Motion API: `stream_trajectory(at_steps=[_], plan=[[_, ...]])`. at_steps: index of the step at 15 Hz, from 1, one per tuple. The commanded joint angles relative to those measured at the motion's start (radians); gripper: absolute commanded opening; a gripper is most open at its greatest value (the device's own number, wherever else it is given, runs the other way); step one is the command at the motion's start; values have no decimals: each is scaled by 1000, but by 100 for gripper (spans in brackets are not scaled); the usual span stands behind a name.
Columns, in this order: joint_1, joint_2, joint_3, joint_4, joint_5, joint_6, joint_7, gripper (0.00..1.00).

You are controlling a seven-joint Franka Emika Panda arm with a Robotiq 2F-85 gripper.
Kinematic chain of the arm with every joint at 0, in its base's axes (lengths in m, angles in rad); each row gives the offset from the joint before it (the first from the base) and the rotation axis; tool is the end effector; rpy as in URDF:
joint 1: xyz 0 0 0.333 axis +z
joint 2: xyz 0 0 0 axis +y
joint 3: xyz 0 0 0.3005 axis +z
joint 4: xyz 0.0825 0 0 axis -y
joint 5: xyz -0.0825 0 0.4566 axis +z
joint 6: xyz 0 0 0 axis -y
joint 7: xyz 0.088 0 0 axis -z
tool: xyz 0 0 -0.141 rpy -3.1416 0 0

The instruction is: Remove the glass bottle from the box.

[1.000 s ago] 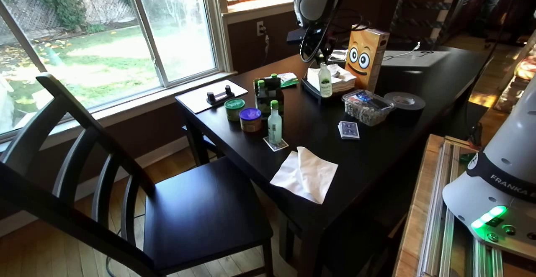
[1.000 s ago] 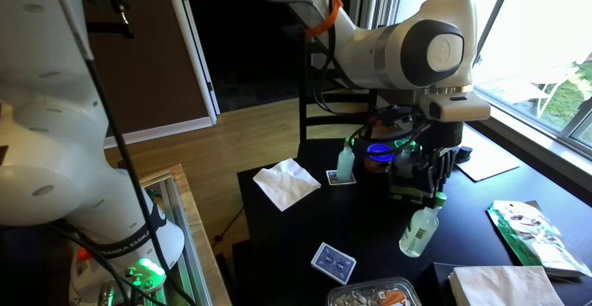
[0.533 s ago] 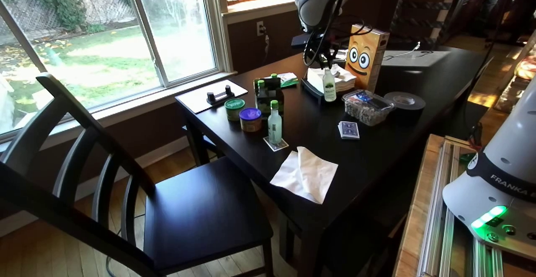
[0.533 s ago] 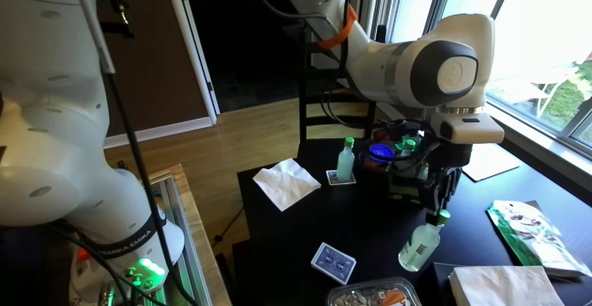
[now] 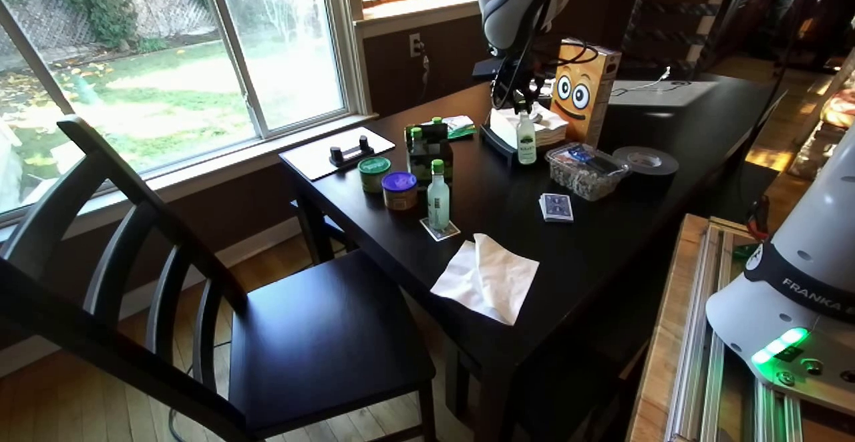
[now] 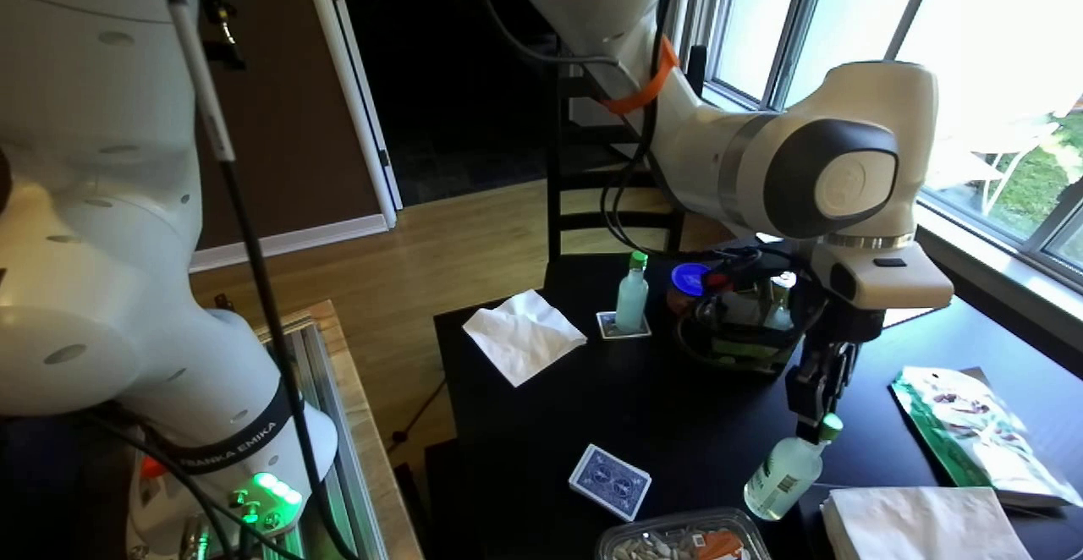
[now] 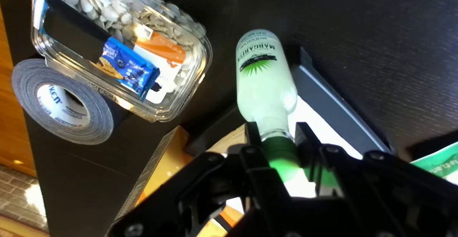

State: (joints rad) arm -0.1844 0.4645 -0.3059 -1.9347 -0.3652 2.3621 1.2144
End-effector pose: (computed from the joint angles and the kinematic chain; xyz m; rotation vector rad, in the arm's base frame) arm 0.5803 -0.3286 0.1573 2.1055 -1.7905 0.1534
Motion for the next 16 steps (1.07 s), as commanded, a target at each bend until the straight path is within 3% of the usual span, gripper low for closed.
stream_trajectory(at_steps=[1,5,6,16], plan=[[19,11,-26,6,17,5,-16,29],[19,16,-27,8,17,7,-17,29],[15,19,-24,11,20,11,-26,7],[-21,47,-17,18,91,26,-107,7]])
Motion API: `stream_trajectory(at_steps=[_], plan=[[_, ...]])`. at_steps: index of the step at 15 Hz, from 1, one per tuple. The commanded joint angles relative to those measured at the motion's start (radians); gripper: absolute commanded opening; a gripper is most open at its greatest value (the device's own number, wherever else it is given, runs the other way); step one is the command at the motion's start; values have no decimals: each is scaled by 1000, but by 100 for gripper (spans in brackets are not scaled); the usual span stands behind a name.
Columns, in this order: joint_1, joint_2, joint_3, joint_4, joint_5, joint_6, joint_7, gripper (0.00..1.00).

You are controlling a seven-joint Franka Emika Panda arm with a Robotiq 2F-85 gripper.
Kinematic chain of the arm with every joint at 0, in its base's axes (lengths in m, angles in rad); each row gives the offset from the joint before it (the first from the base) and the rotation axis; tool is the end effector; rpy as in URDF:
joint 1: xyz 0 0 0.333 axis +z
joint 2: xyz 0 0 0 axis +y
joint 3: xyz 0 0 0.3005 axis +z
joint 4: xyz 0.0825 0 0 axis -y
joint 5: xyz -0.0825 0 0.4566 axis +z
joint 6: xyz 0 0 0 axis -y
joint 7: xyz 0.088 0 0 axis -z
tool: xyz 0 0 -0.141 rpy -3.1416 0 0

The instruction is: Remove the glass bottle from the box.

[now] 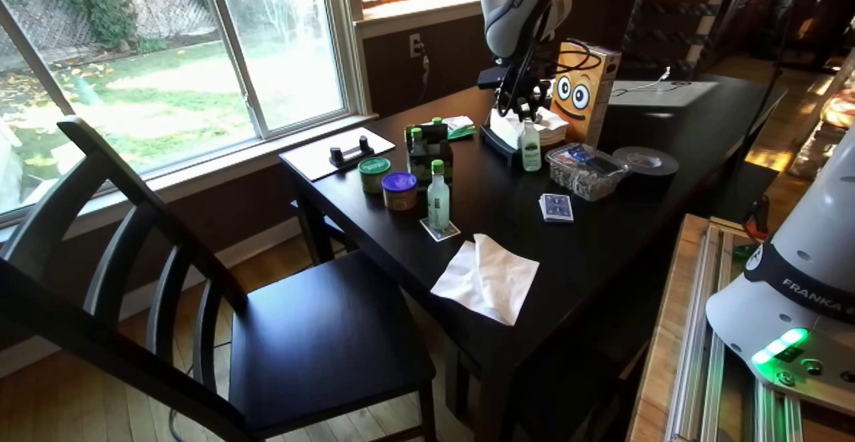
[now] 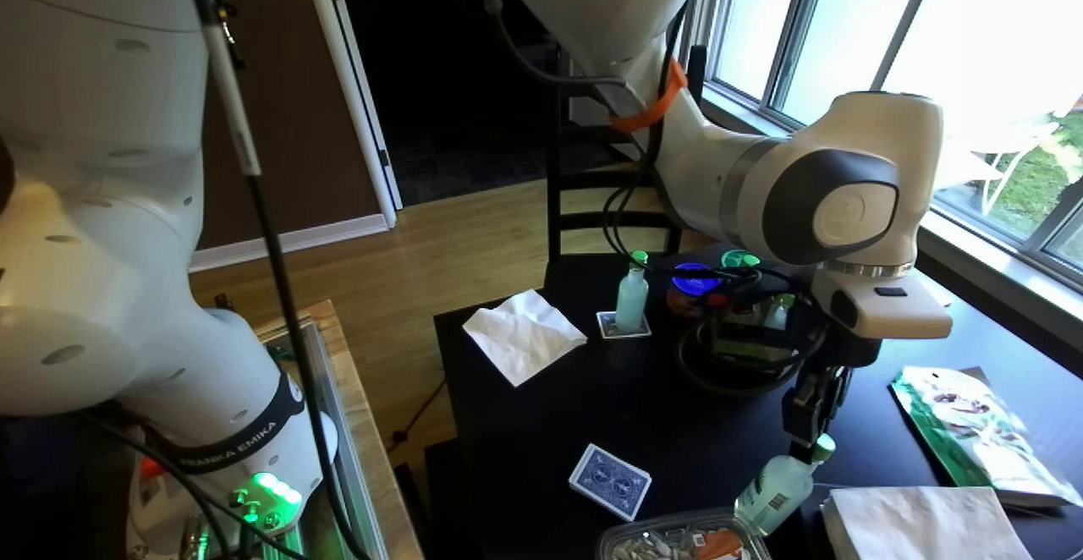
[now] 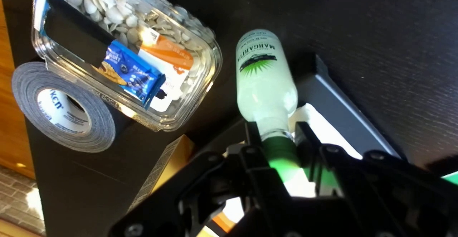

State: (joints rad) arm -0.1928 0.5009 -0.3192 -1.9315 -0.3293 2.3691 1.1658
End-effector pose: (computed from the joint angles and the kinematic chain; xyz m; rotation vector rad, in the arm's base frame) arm 0.5693 -0.3393 0.1373 2.1164 -1.7830 0.0991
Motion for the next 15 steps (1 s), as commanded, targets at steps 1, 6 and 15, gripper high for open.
stream_trajectory(at_steps=[1,6,15], plan=[[-15,14,-4,17,65,22,-64,7],[-28,29,-9,22,124,67,-101,7],[-22,65,-51,40,155,138,-87,7]])
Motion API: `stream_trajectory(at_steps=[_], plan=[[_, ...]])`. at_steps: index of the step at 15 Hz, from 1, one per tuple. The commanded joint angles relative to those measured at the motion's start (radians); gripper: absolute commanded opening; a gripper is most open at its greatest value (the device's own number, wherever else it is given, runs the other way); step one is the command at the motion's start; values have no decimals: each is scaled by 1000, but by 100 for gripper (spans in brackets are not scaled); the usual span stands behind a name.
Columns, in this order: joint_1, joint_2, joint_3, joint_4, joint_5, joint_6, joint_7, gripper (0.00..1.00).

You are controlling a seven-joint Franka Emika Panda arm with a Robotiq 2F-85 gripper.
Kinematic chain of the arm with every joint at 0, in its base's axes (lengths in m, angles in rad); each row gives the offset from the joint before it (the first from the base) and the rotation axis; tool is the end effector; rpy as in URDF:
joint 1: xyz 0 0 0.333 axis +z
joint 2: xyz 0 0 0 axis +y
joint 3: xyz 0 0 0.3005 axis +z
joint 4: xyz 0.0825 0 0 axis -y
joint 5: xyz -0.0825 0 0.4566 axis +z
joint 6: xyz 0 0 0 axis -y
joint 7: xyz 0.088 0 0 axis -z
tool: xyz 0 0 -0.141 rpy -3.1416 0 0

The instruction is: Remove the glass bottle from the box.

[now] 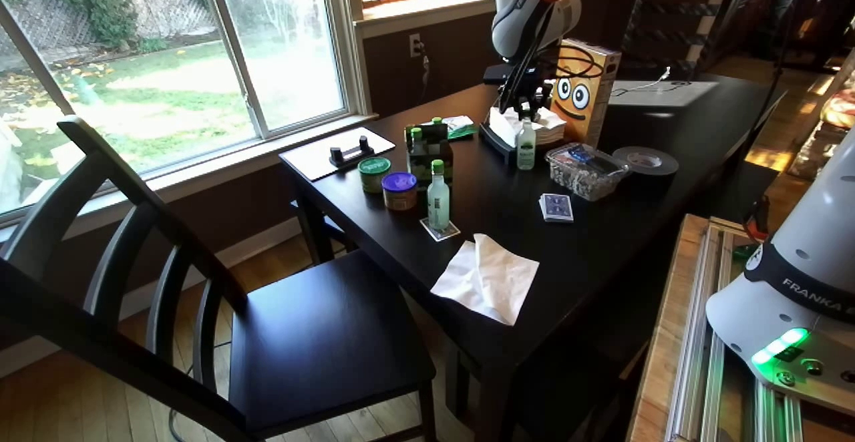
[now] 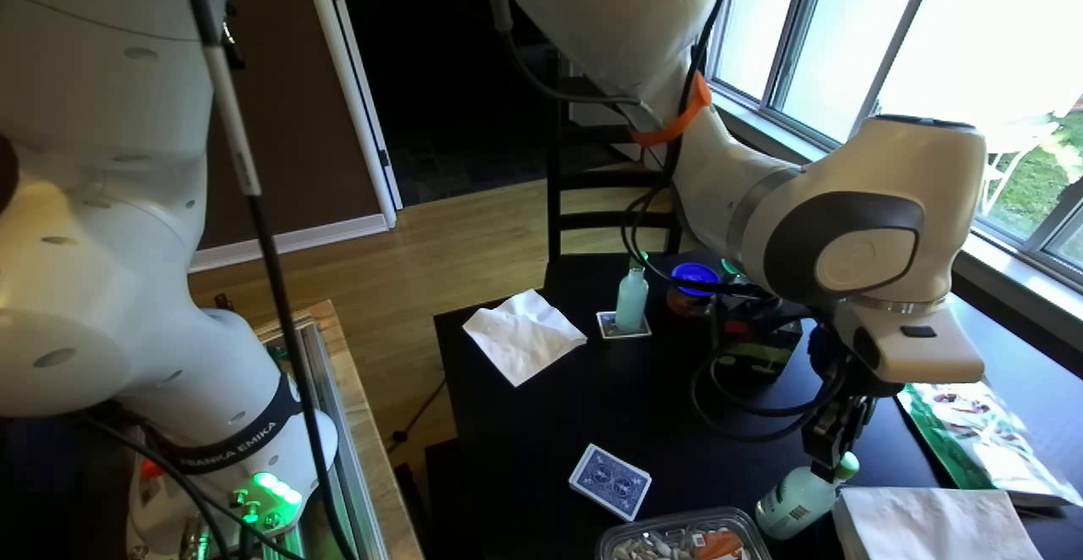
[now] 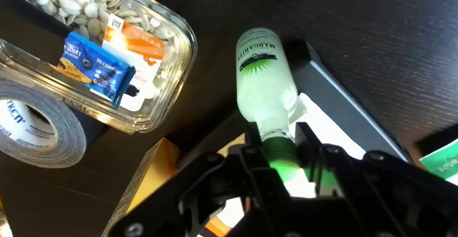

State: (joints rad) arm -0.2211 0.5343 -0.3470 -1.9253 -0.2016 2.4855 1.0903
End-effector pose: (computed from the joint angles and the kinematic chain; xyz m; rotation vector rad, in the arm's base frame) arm 0.5640 -0.3701 0.1302 2.1389 -1.8968 0.1744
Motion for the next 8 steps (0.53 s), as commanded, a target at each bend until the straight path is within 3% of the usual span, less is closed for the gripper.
stream_trajectory(at_steps=[1,8], plan=[[9,36,-32,37,21,24,-5,7],[18,64,-70,56,9,9,10,7]])
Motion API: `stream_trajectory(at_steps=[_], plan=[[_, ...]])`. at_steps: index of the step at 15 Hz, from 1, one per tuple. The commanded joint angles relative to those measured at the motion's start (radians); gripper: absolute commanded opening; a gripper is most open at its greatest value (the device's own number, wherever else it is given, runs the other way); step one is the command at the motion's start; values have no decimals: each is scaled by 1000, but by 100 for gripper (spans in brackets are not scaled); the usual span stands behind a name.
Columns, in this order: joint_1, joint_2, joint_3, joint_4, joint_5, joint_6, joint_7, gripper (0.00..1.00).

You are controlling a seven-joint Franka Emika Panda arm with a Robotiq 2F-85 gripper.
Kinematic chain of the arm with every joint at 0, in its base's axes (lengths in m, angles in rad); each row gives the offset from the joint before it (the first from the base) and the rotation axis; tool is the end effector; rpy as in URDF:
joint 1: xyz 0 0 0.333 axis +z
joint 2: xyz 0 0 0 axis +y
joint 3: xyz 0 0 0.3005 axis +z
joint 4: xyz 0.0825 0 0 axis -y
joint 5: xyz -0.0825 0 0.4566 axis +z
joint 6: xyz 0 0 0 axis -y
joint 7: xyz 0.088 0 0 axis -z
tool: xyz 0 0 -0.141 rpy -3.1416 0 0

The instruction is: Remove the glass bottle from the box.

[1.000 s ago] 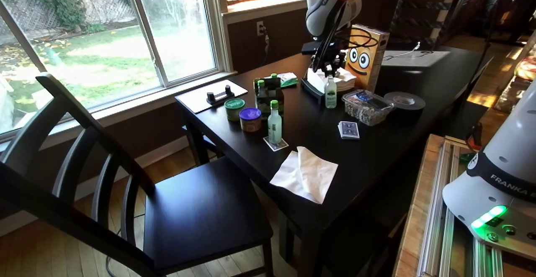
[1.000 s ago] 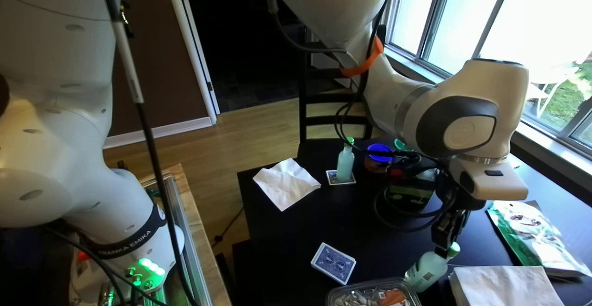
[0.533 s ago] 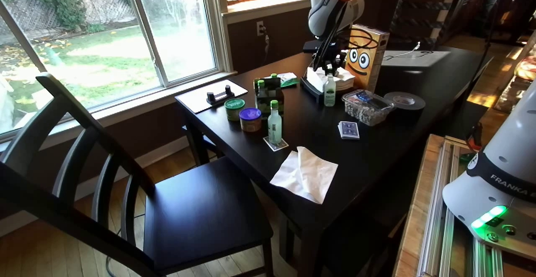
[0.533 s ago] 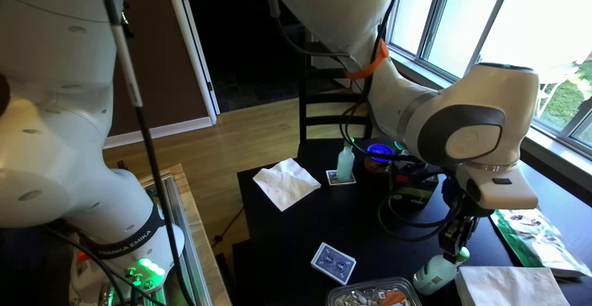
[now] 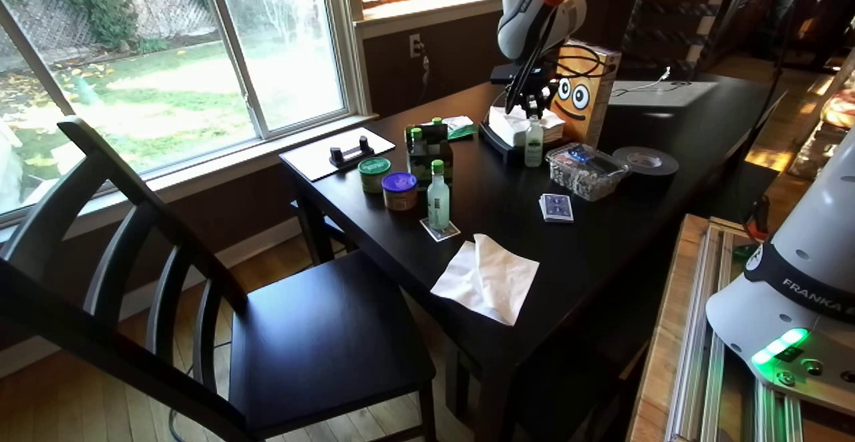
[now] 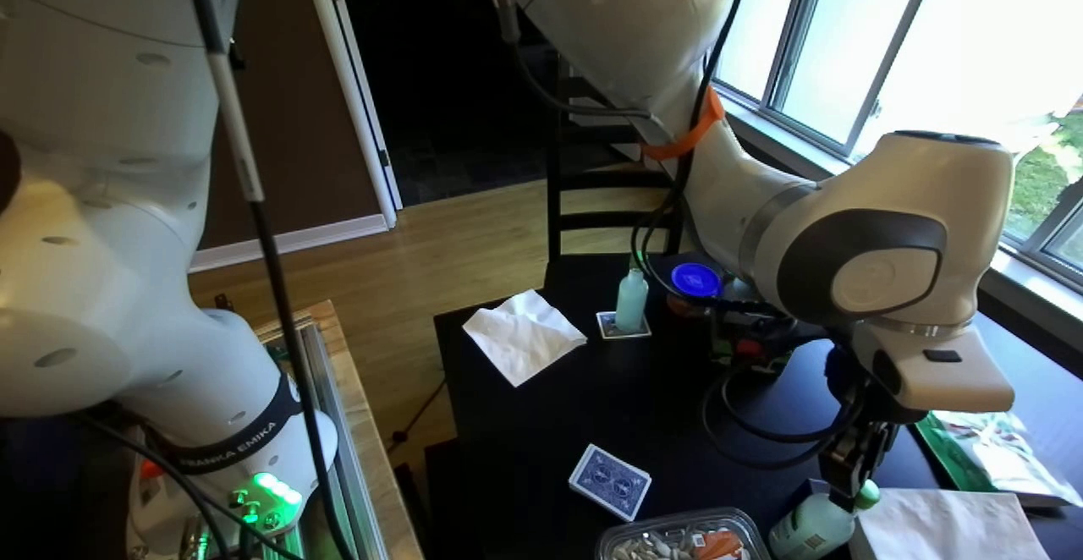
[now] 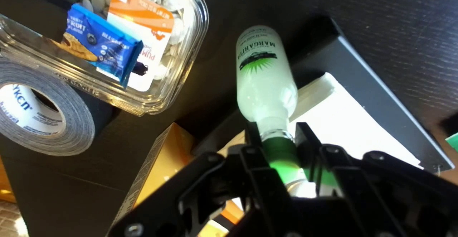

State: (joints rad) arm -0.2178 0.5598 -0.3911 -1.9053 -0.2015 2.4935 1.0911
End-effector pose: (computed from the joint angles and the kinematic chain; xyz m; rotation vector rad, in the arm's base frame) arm 0.5542 -0.3958 0.1295 2.0894 -1.9089 0.1893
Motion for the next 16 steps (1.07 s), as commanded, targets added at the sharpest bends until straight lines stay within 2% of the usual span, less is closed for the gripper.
stream_trajectory(at_steps=[1,13,14,15,16], plan=[[16,43,-30,40,9,-4,11,7],[8,92,-48,86,14,-49,7,7],[8,92,-47,87,15,-51,6,41],[7,93,-46,88,16,-53,6,56],[8,97,-46,88,16,-58,4,62]])
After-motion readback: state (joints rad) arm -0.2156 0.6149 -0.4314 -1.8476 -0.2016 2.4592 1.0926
